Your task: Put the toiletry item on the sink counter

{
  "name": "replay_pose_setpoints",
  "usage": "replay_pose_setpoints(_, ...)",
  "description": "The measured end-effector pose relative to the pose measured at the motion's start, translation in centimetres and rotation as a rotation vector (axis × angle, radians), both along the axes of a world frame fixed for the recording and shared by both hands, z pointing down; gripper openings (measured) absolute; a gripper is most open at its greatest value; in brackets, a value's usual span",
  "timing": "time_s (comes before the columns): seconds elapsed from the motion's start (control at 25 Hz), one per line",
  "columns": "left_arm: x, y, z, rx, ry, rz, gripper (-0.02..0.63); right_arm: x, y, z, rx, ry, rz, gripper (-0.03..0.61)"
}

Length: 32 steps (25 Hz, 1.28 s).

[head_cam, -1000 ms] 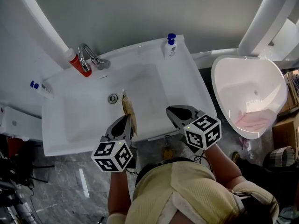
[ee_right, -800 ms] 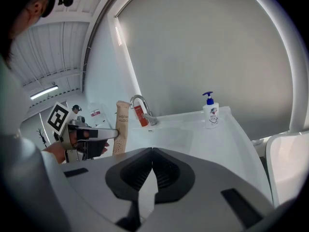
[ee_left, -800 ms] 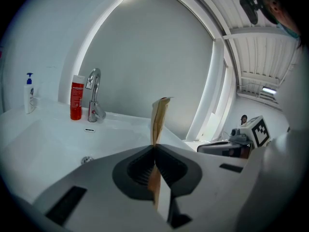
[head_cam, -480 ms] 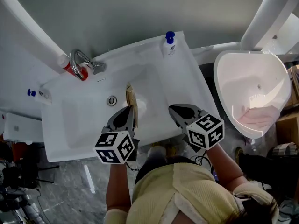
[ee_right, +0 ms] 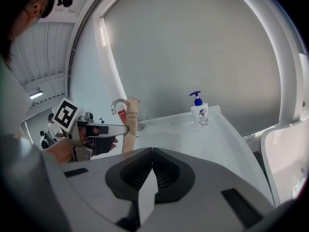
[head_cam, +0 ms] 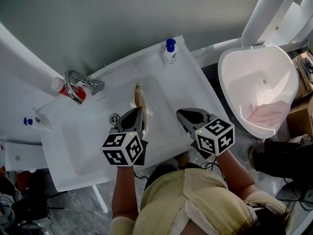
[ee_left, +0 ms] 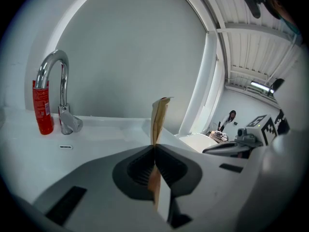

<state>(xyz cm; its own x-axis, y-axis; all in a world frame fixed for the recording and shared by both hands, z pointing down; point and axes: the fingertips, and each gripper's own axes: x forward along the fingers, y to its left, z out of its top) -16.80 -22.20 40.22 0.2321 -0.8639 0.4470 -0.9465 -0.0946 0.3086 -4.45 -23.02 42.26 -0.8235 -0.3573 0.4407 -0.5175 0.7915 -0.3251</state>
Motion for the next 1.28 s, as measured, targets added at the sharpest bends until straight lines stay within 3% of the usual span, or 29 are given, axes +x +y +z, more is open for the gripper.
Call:
replay_pose_setpoints(0.56, 0.0, -7.0, 2.7, -0.048, 0.015, 0.103, 0.041, -1.0, -2.7, 0.7, 0.005, 0.067, 0.027, 0.026)
replay_pose_setpoints(1.08, -0.2, -12.0, 5.3, -0.096, 0.096, 0.123, 0.041, -0.2, -3.8, 2.2, -0.037, 0.108, 0.087, 0.026)
replay_pose_setpoints(1.28, -0.4, -13.8, 5.7, -0.106, 0.168, 0.12, 0.041, 0.0, -4.2, 2.8, -0.052, 0.118, 0.103, 0.026)
